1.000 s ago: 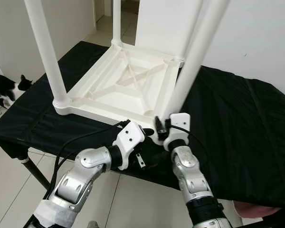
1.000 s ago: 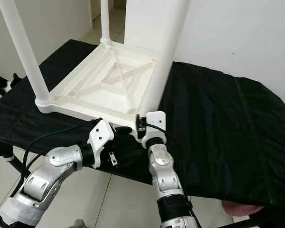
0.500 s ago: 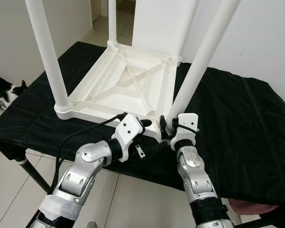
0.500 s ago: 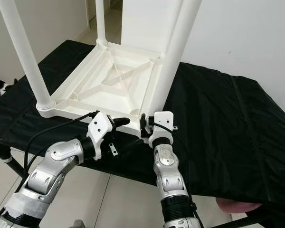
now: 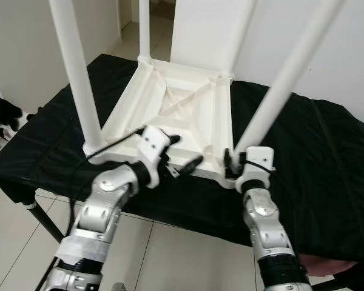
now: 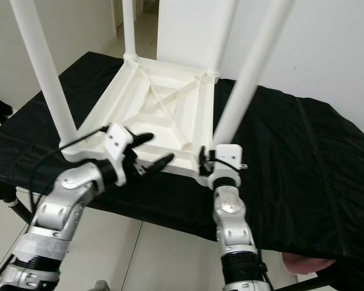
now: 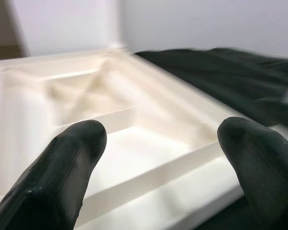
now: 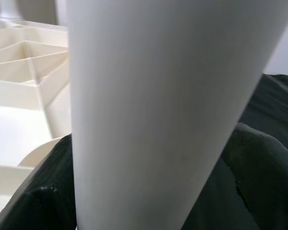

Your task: Building children table

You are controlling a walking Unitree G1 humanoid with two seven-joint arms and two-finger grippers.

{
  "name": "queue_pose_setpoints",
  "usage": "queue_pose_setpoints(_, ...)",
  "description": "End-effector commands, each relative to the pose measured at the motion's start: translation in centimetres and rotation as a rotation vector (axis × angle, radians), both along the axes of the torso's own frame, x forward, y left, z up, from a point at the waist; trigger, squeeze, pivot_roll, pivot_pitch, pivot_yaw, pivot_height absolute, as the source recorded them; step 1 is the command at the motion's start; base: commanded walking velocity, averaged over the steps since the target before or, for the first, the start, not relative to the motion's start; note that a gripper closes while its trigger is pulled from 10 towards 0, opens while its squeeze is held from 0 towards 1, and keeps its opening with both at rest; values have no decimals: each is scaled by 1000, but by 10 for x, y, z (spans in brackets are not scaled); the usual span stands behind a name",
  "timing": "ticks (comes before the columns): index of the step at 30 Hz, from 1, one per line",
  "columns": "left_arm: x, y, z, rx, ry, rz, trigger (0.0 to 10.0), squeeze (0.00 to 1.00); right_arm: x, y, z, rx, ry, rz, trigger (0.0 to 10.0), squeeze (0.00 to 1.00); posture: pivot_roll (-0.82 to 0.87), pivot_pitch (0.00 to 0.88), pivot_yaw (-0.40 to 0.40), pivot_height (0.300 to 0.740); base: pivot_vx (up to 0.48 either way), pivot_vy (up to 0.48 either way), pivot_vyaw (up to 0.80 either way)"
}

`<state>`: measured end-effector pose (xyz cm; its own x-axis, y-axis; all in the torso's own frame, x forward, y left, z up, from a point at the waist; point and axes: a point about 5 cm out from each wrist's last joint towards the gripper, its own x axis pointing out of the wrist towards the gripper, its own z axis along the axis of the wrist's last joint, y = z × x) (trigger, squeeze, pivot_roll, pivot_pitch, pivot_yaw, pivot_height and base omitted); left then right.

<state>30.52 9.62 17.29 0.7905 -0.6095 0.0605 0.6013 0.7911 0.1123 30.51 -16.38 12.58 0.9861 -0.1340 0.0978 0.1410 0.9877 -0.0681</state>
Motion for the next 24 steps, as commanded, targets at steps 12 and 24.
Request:
queue_pose_setpoints(12,7,-18,-8,104,-26,-6,10000,0,-1,13,-1,16,8,75,10000,0,-42,0,-65,740,0,0,0)
queue_pose_setpoints(24,1,-21,-20,56,57,67,10000,0,-6,19,17,-6,-86,72,10000,0,-37,0,-75,740,0,0,0)
